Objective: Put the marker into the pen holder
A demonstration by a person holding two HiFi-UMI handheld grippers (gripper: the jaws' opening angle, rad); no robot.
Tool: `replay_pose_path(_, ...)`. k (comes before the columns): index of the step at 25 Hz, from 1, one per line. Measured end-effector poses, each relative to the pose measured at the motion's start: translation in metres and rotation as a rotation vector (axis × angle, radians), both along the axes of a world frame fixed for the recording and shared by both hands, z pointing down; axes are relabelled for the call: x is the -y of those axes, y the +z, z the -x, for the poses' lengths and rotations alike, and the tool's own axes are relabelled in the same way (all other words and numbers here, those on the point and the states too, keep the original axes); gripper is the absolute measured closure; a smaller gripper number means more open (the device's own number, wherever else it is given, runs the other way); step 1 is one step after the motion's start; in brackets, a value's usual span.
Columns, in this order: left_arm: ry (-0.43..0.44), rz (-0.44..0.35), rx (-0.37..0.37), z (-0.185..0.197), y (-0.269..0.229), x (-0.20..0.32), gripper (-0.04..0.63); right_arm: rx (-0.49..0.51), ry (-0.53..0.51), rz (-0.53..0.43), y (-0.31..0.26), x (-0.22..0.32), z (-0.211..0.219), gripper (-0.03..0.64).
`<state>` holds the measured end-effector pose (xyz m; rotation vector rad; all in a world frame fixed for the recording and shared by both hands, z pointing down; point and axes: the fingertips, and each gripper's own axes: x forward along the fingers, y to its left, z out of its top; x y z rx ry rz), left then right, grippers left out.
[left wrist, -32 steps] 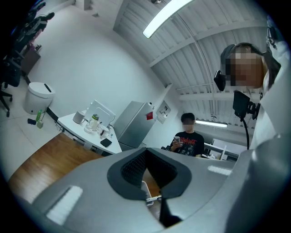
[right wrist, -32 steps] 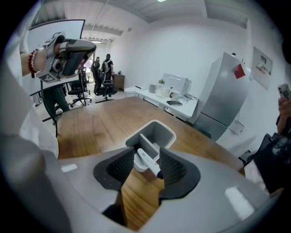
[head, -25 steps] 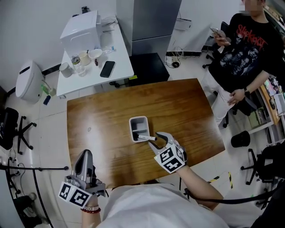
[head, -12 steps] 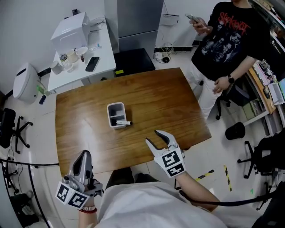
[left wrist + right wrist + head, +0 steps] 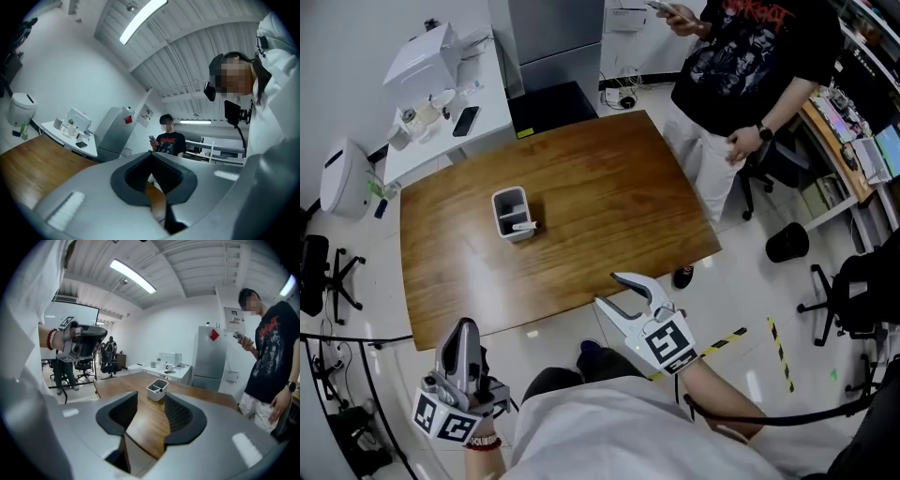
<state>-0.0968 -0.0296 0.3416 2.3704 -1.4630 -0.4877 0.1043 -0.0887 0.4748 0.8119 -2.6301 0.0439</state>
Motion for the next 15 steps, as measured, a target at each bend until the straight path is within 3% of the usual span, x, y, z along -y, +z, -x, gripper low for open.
replay_pose_path(4,0.0,-0.023,-0.046,-0.006,-0.005,-0.02,0.618,0.02,0.032,0.029,0.002,-0.029,-0.017,0.445)
replay_pose_path(9,0.045,-0.062,-0.046,-0.012,-0.019,-0.066,0.618,-0.095,-0.029,-0.08,-0.014,-0.07,-0.017,0.448)
replay_pose_path(15,-0.069,-0.052,-0.022,0.026,-0.014,-0.156,0.618,0.026,-0.11,-0.055,-0.042,-0.128,0.039,0.449)
